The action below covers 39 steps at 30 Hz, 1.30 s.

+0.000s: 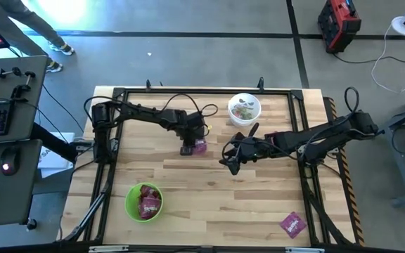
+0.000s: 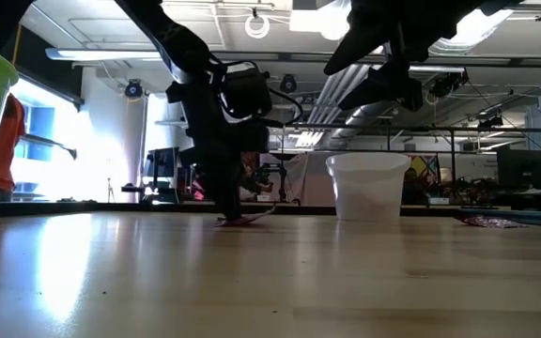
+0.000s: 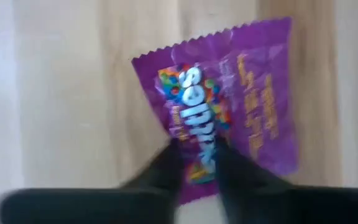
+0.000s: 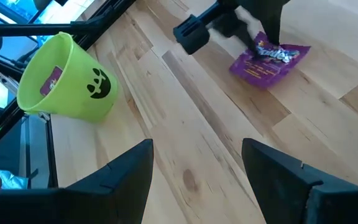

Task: Sort candy by brand, put in halloween buckets
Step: Put the purple candy into the green bucket

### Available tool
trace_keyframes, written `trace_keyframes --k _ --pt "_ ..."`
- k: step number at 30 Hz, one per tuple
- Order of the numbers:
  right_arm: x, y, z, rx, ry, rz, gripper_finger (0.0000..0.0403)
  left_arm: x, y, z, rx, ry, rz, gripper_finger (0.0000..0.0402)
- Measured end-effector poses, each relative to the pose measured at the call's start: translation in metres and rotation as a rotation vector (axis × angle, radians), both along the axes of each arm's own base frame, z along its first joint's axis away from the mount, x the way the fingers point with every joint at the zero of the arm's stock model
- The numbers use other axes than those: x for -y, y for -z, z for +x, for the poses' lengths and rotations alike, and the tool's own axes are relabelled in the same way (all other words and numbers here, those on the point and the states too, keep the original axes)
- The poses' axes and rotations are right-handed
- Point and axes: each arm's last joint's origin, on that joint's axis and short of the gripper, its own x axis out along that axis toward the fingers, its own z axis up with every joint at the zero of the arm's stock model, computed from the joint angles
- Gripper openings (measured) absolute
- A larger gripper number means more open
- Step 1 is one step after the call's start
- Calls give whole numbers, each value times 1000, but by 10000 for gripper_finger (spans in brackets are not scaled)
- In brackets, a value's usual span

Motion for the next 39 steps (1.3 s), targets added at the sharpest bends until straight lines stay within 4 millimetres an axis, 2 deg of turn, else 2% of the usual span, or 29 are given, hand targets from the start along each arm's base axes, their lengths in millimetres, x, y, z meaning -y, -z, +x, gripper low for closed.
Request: trace_keyframes --k 1,2,6,12,16,29,31,35,39 --pt "0 0 0 0 0 -1 238 -1 0 0 4 -11 2 42" --pt "0 0 0 0 0 -1 238 -3 0 0 12 -29 -8 23" --pt "0 1 0 -7 -2 -8 238 -8 -7 -3 35 -82 -17 4" --pt "0 1 -1 -13 -16 -25 238 -16 -33 -14 75 -144 -18 1" --pt "0 1 -1 -12 -21 -32 238 -15 -62 -16 172 -139 -9 1" --pt "1 1 -1 -14 -60 -75 238 21 -125 -34 314 -28 -47 0" --pt "1 1 -1 -14 -60 -78 238 23 -127 -34 326 -54 -56 0" --pt "4 1 0 -14 -49 -76 238 20 -121 -26 345 -79 -59 8" --pt "6 1 0 -14 -42 -74 238 19 -97 -15 290 -39 -53 44"
